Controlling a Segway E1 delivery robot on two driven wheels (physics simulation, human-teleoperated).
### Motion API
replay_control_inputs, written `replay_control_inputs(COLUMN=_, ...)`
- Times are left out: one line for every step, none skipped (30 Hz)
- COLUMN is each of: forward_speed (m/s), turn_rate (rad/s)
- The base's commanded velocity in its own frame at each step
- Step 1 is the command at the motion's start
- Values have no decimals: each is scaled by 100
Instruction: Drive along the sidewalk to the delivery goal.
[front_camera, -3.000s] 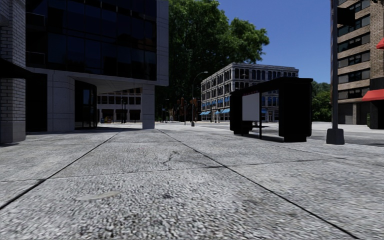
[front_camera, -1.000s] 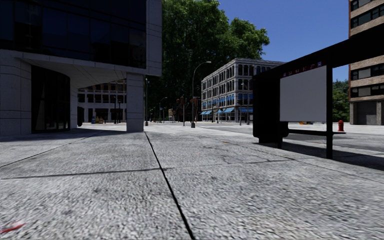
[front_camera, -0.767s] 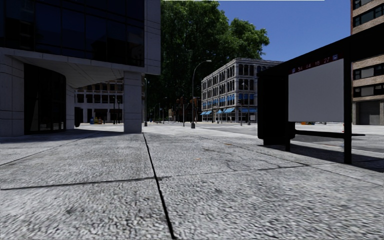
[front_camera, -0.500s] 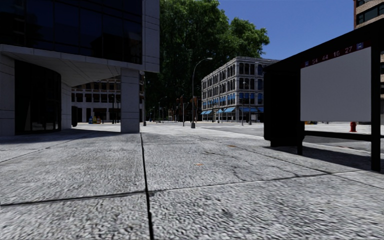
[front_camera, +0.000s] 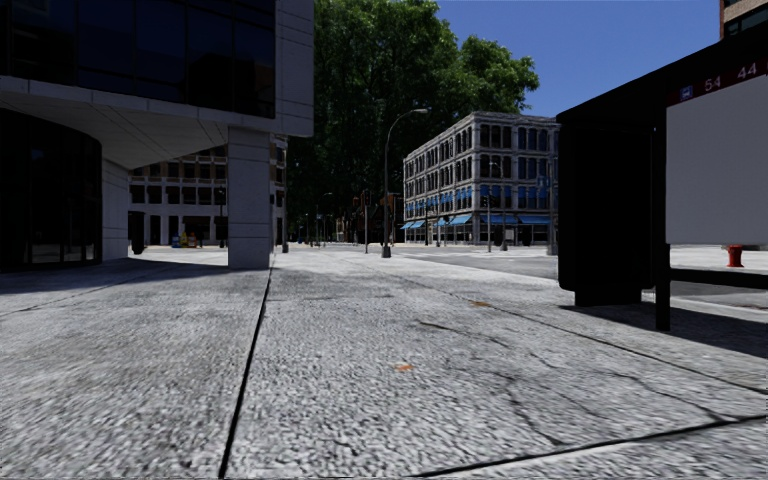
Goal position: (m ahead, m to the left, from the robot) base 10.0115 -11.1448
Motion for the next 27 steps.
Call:
replay_control_inputs(forward_speed=200, turn_rate=0)
replay_control_inputs(forward_speed=200, turn_rate=0)
replay_control_inputs(forward_speed=200, turn_rate=0)
replay_control_inputs(forward_speed=200, turn_rate=0)
replay_control_inputs(forward_speed=200, turn_rate=0)
replay_control_inputs(forward_speed=200, turn_rate=0)
replay_control_inputs(forward_speed=200, turn_rate=0)
replay_control_inputs(forward_speed=200, turn_rate=0)
replay_control_inputs(forward_speed=200, turn_rate=0)
replay_control_inputs(forward_speed=200, turn_rate=0)
replay_control_inputs(forward_speed=200, turn_rate=0)
replay_control_inputs(forward_speed=200, turn_rate=0)
replay_control_inputs(forward_speed=200, turn_rate=0)
replay_control_inputs(forward_speed=200, turn_rate=0)
replay_control_inputs(forward_speed=200, turn_rate=0)
replay_control_inputs(forward_speed=200, turn_rate=0)
replay_control_inputs(forward_speed=200, turn_rate=0)
replay_control_inputs(forward_speed=200, turn_rate=0)
replay_control_inputs(forward_speed=200, turn_rate=0)
replay_control_inputs(forward_speed=200, turn_rate=0)
replay_control_inputs(forward_speed=200, turn_rate=0)
replay_control_inputs(forward_speed=200, turn_rate=0)
replay_control_inputs(forward_speed=200, turn_rate=0)
replay_control_inputs(forward_speed=200, turn_rate=0)
replay_control_inputs(forward_speed=200, turn_rate=0)
replay_control_inputs(forward_speed=200, turn_rate=0)
replay_control_inputs(forward_speed=200, turn_rate=0)
